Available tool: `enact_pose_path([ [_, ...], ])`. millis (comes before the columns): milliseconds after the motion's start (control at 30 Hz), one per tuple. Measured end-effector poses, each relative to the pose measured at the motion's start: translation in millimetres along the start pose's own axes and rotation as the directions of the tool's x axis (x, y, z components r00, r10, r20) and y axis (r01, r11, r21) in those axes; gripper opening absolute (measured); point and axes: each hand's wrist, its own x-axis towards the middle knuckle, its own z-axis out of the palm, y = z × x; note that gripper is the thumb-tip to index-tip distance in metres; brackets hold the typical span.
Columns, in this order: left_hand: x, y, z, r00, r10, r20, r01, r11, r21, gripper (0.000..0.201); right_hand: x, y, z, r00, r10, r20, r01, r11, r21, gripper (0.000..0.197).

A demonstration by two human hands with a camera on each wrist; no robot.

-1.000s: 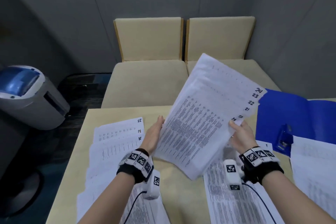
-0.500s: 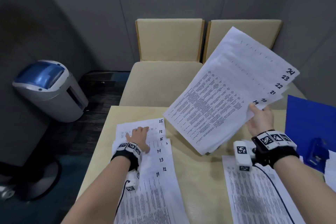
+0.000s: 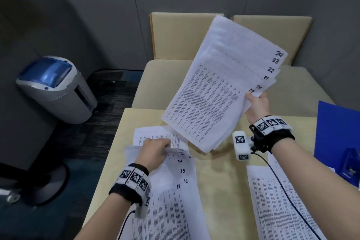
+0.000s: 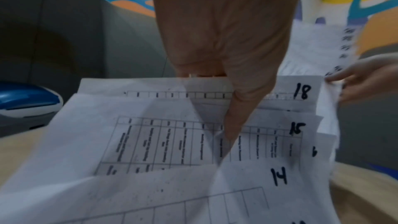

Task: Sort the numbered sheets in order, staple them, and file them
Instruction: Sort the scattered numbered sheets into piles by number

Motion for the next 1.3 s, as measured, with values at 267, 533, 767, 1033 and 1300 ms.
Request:
enact_pose_path([
  [267,-48.1,14.2,-24.1,0.99,0.107,-0.095,-0.111,0.993,-0.036,0.016,-24.7,55.6,37.5,0.892,0.35,0.285,-0.243,0.904,-0.351,0.036],
  [533,-45.0,16.0,-23.7,1.0,0.013,-0.019,-0.013,1.0,0.0,0.019,-86.4,137.3,31.1,0.745,0.635,0.205,-0.209,0.514,-0.832,0.011],
  [767,-21.0,9.3,-0.3,0.981,-0.114,0.157,0.106,0.993,0.06,0.013,-108.8,173.6,22.0,0.783,0.583,0.215,-0.194,0.558,-0.807,0.017],
  [1033,24.1,-12.9,16.5,0.962,-0.186,0.199,0.184,0.982,0.03,0.043,-94.9,186.4,14.0,0.753,0.648,0.11,-0.277,0.465,-0.841,0.022],
  [1300,46.2,-17.0,45.2,0.916,-0.247,0.317,0.257,0.966,0.011,0.068,-110.0,180.2,18.8,0.85,0.522,0.079,-0.191,0.444,-0.876,0.023],
])
